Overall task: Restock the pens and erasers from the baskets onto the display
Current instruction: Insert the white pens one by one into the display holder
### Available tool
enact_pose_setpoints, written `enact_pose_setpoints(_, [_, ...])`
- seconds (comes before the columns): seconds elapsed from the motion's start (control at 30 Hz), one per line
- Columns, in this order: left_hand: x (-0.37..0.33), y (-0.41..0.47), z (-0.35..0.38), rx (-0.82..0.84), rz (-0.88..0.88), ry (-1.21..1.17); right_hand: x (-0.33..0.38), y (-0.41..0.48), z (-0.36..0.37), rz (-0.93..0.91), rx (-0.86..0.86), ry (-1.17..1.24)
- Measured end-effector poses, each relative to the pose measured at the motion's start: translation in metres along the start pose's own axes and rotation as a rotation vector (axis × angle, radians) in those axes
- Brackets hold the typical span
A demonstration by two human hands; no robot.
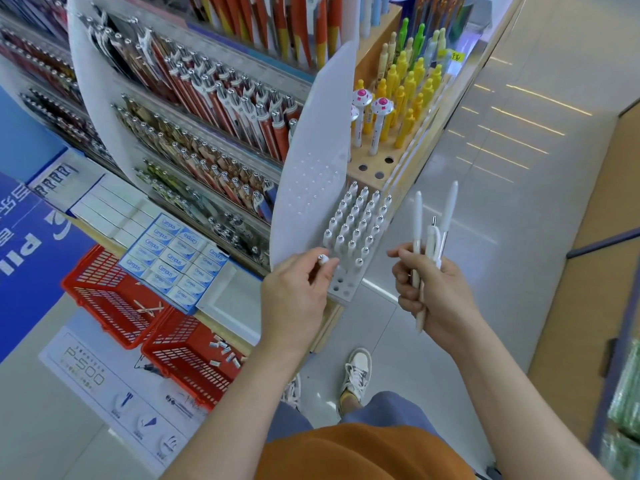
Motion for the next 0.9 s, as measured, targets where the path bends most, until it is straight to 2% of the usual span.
enact_pose_setpoints(0.17, [0.010,0.001,0.008,0.013,-0.016,-0.002,-0.007,0.003,-0.001,0.025,0.036,-0.017])
enact_pose_setpoints(0.4, [0.013,0.002,0.032,0.107,0.097,0.133,-0.013,0.007,-0.004,0.051,0.039,0.012])
enact_pose_setpoints(0.63, [0.012,0.005,0.050,0.148,0.098,0.199,-0.012,0.009,-0.003,0.053,0.039,0.032])
enact_pose_setpoints(0.9, [0.014,0.002,0.044,0.243,0.003,0.226,-0.008,-0.001,0.003,0.058,0.224,-0.098])
Point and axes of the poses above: each hand's wrist, its own y-axis towards the middle knuckle, its own z-axis out of the palm, x = y × z, the point moved 5 cm from there along y, towards the middle knuckle, and after that the axes turned 3 degrees about -x, right-handed, at the moved point
